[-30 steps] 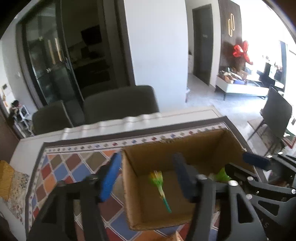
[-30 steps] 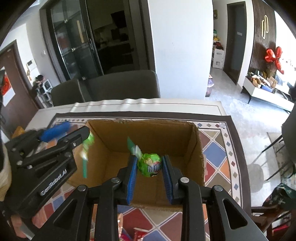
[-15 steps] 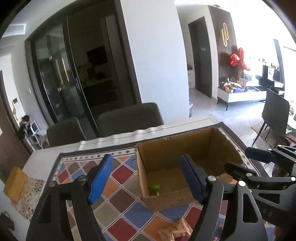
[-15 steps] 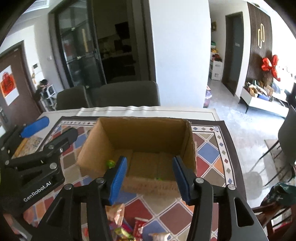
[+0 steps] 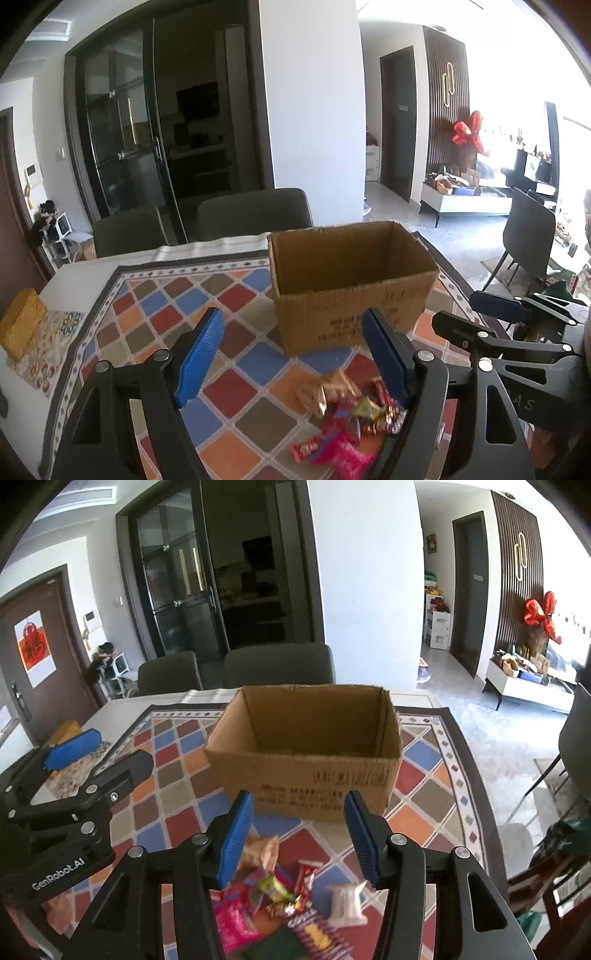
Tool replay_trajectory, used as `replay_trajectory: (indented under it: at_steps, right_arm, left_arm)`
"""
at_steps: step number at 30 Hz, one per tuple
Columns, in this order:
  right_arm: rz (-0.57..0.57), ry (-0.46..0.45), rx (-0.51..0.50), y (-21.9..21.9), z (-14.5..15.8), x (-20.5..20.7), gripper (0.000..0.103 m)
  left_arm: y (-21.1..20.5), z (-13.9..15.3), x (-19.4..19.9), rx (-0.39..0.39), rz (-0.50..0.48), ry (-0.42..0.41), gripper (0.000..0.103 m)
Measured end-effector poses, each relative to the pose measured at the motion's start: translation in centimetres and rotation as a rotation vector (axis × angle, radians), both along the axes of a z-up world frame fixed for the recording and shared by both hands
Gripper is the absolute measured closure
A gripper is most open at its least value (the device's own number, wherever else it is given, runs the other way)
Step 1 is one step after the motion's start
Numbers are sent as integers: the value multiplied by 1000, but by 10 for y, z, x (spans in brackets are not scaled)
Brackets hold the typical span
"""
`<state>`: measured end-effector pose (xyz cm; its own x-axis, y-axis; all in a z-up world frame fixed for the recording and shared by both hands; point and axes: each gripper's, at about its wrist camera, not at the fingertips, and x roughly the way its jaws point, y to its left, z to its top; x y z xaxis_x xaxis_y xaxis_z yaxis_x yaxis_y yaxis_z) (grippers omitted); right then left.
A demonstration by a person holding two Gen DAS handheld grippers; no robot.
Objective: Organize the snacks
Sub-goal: 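Move the right gripper down to the COSTA coffee biscuit pack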
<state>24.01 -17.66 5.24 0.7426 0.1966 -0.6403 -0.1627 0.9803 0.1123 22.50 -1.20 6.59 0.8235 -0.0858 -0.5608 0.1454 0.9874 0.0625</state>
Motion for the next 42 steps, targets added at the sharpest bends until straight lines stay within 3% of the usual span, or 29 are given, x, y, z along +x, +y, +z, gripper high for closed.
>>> replay_trajectory:
  at_steps: [10,24,33,42]
  right_arm:
    - [27,52,11,2,-25,-38,51]
    - [55,189,24,0,-79,-71,51]
    - [66,275,17,-3,-106,-75,51]
    - [60,342,5,-6,-131,-62,51]
  left_arm:
    - [5,-26,-43,-40,-5,65,25]
    - [-3,-84,-62,-85,-12,252,25]
    - [-5,-122,-65,-120,-8,366,25]
    - [-10,-149,-49,-118,5,425,25]
